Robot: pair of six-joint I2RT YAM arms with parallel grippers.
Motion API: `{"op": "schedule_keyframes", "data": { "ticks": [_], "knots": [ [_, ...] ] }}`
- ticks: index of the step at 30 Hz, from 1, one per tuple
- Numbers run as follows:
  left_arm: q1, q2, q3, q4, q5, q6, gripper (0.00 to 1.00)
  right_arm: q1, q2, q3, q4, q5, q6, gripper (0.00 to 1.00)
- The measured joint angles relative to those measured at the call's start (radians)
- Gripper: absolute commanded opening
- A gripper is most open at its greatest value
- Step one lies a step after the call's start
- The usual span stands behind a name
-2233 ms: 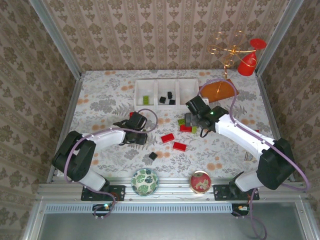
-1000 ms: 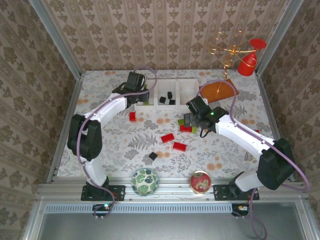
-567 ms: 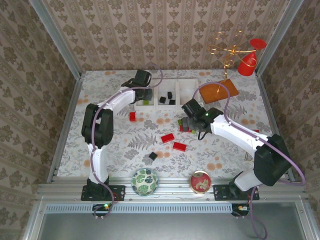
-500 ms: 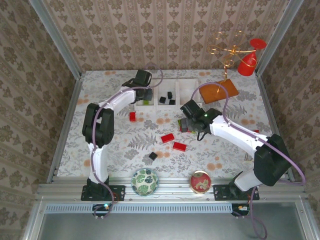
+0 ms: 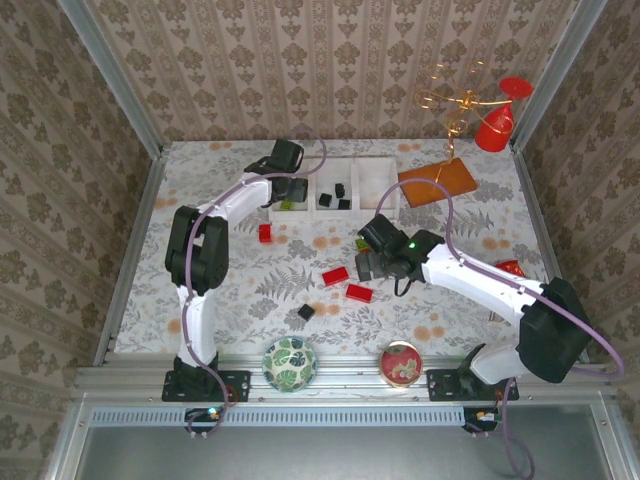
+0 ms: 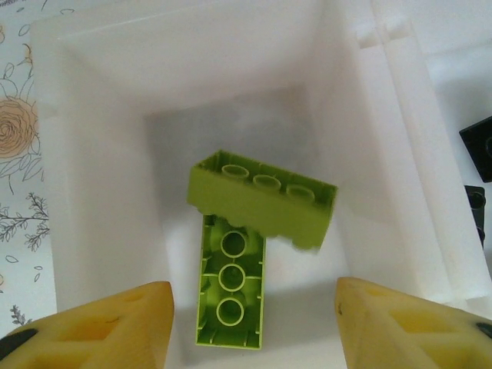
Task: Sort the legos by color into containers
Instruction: Place the lego in the container, then pick up the lego from the bottom-center of the table.
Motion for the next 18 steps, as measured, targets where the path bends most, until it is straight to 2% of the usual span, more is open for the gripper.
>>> {"op": "schedule_keyframes", "data": {
  "ticks": [6,11,18],
  "knots": [
    [0.000,-0.059,-0.034,-0.002,-0.008,-0.004,0.76,0.065,0.000,-0.014,-0.025,-0.023,0.001,1.00],
    [0.000,-0.187,-0.121,0.021,-0.012,-0.025,1.00,0.095,0.008,-0.034,-0.037,-0.051,0.003,1.00],
    [0.000,-0.402,-0.297,0.096,-0.037,-0.046,1.00,0.106,0.014,-0.057,-0.039,-0.101,0.003,0.98]
  ]
}}
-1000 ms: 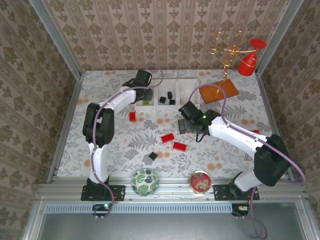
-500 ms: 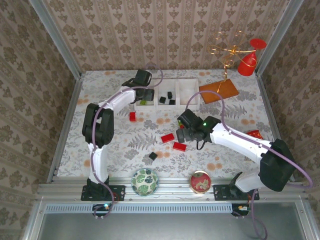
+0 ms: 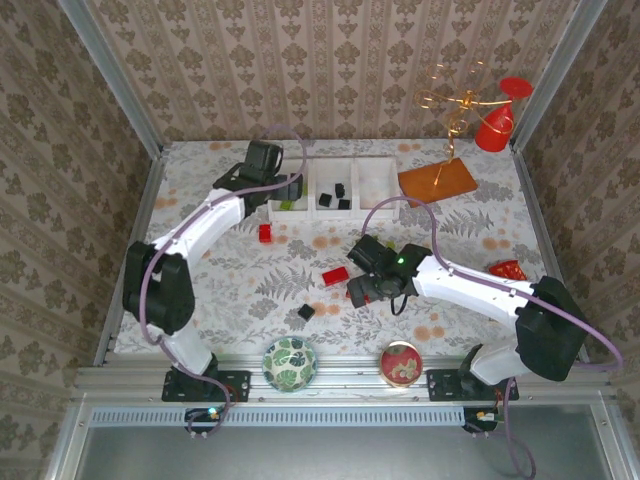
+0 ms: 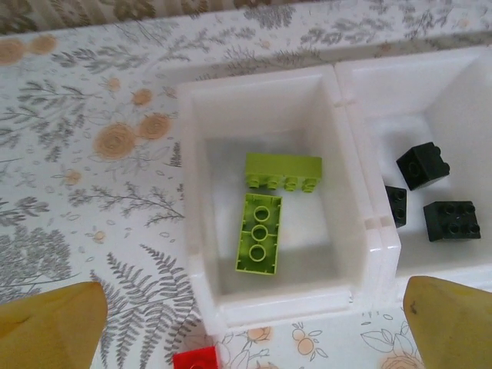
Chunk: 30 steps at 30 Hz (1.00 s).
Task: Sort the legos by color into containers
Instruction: Pick up the lego from the bottom-center of the table.
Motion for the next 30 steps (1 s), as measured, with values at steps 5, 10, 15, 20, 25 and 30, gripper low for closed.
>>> {"op": "schedule_keyframes", "data": {
  "ticks": [5,10,15,20,25,30],
  "knots": [
    [0.000,-0.135,-0.151,0.070,-0.023,-0.026,1.00,0.000,0.039,-0.001,0.005,-0.029,-0.007,0.94],
    [0.000,-0.261,-0.322,0.157,-0.026,-0.057,1.00,0.003,0.118,0.000,0.006,-0.037,-0.014,0.90],
    [0.000,-0.340,-0.417,0.217,-0.027,-0.083,1.00,0.004,0.188,0.014,0.007,-0.038,-0.019,0.88],
    [0.000,-0.397,-0.481,0.272,-0.034,-0.091,1.00,0.004,0.229,0.042,0.018,-0.038,-0.026,0.87],
    [0.011,-0.419,-0.503,0.300,-0.047,-0.097,1.00,0.000,0.274,0.075,0.030,-0.037,-0.026,0.84],
    [0.032,-0.430,-0.515,0.308,-0.054,-0.098,1.00,-0.010,0.320,0.103,0.032,-0.038,-0.026,0.81]
  ]
}}
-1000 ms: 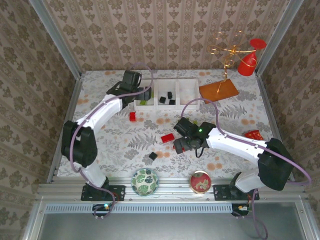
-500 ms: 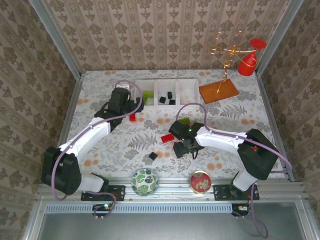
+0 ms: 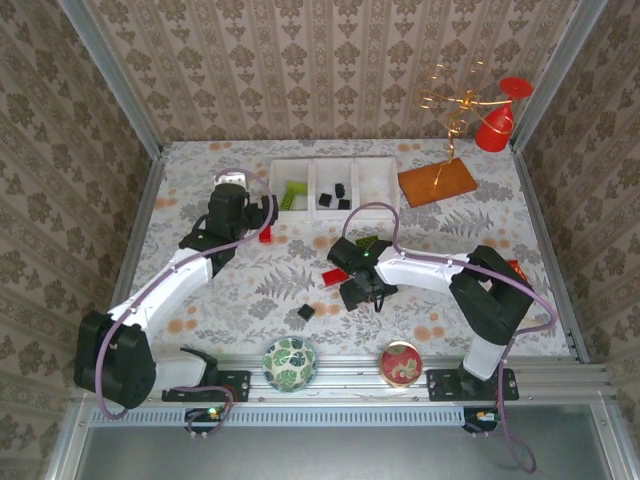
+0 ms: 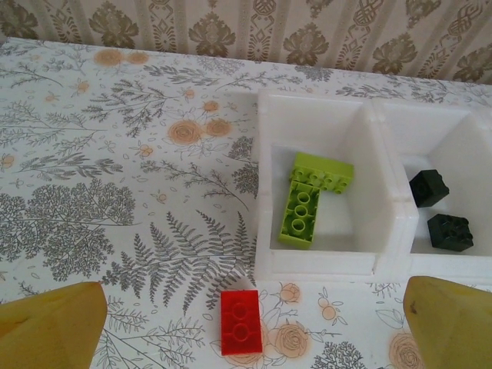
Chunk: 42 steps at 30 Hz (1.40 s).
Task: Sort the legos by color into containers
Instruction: Pick up the lego from the bottom-center of the table.
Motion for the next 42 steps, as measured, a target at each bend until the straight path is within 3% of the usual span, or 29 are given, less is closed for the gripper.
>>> {"op": "schedule_keyframes", "data": {
  "ticks": [17,34,42],
  "knots": [
    [0.002,0.000,-0.014,-0.001,0.000,0.000,1.00,-0.056,0.038,0.042,0.017,-0.047,0.041,0.60],
    [0.020,0.000,-0.014,-0.022,-0.031,-0.023,1.00,-0.056,0.019,0.039,0.017,-0.073,0.072,0.26],
    [0.040,-0.013,-0.015,-0.029,-0.048,-0.037,1.00,-0.064,-0.045,0.071,0.005,-0.003,0.077,0.21]
  ]
}}
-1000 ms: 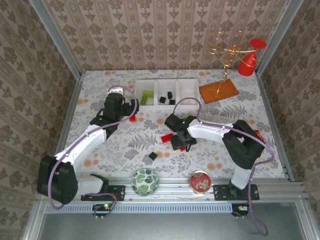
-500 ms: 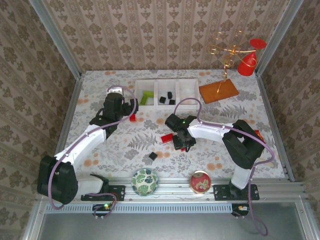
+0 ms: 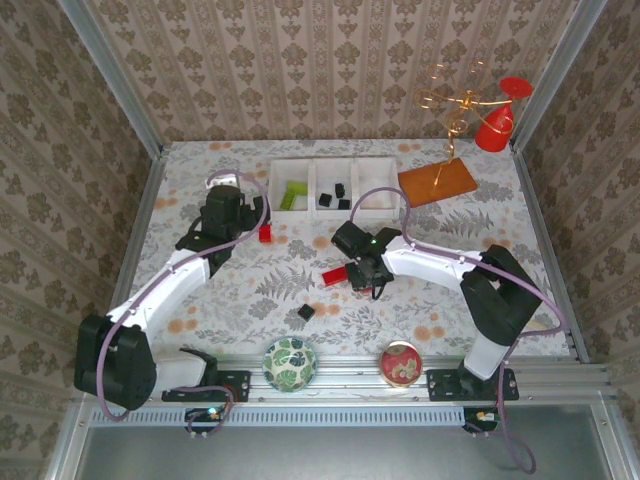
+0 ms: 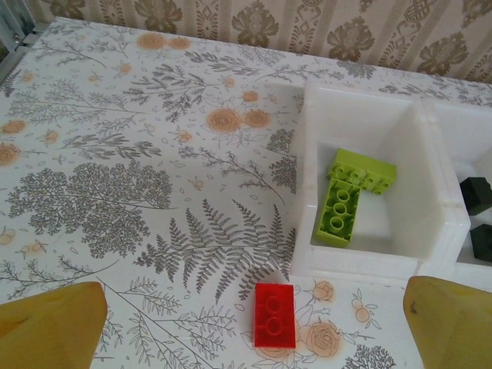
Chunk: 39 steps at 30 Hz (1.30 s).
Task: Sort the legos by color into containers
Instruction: Pick up the lego from the bottom-center of the table, then place the lego in the container.
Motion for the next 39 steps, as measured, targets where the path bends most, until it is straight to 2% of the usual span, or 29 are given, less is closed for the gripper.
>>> {"op": "schedule_keyframes", "data": {
  "ticks": [9,16,27,39],
  "knots": [
    [0.015,-0.007,-0.006,-0.043,-0.008,0.000,1.00,-0.101,-0.023,0.158,-0.006,0.129,-0.001,0.19],
    [0.023,-0.011,-0.016,-0.055,-0.007,0.000,1.00,-0.169,0.048,0.275,0.031,0.222,-0.029,0.18],
    [0.034,-0.013,-0.022,-0.079,-0.001,0.000,1.00,-0.230,0.224,0.378,0.131,0.297,-0.097,0.16],
    [0.047,-0.013,-0.025,-0.109,0.000,-0.001,1.00,-0.288,0.319,0.467,0.242,0.312,-0.149,0.16]
  ]
}}
